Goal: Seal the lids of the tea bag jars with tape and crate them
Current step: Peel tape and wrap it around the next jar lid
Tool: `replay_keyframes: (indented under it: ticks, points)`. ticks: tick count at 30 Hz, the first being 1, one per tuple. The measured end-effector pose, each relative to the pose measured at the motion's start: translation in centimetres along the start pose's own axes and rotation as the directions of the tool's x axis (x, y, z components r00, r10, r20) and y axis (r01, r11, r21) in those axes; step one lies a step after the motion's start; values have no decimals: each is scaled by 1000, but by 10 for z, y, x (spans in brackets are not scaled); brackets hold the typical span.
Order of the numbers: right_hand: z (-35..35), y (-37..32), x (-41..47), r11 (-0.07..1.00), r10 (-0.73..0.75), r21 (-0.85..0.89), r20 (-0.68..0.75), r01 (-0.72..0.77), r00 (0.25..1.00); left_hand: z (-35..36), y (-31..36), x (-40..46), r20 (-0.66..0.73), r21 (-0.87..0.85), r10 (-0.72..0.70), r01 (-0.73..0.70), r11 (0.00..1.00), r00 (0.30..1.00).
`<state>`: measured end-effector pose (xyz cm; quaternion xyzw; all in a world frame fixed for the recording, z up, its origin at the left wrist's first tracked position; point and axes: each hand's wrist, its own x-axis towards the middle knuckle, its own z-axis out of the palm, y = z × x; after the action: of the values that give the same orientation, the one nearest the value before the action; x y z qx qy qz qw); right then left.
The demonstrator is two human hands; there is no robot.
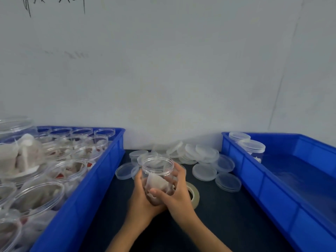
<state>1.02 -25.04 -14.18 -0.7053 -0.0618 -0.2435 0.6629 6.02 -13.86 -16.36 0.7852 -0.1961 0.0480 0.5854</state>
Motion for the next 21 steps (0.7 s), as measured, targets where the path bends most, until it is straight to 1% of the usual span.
replay_keyframes:
  ticks: [4,6,7,9,11,13,15,19,21]
  points:
    - [0,5,0,997,14,78,110,-23,994,-1,-13,2,-58,-23,21,-22,999,998]
    - [-5,6,5,997,36,71,105,-44,994,0,-18,4,-107,-48,16,-21,999,994]
    - [-9,7,11,998,46,28,56,-47,997,1,-20,4,-140,-62,13,-22,998,990]
    - [-21,15,28,984,64,-160,-81,-77,995,-1,-25,3,-189,-109,15,-36,993,982]
    - [-35,24,48,917,109,-363,-170,-165,979,-2,-30,2,-207,-123,24,-50,991,978]
    - [-45,34,67,821,169,-517,-184,-242,968,-1,-33,2,-202,-109,33,-56,992,979]
    - [-47,42,81,754,223,-598,-156,-271,962,0,-33,2,-195,-104,49,-70,992,980]
    - [-41,54,96,650,292,-702,-122,-290,949,0,-33,1,-180,-154,32,-60,986,983]
    - [-37,58,98,645,313,-696,-138,-317,940,-1,-33,0,-159,-171,33,-60,983,987]
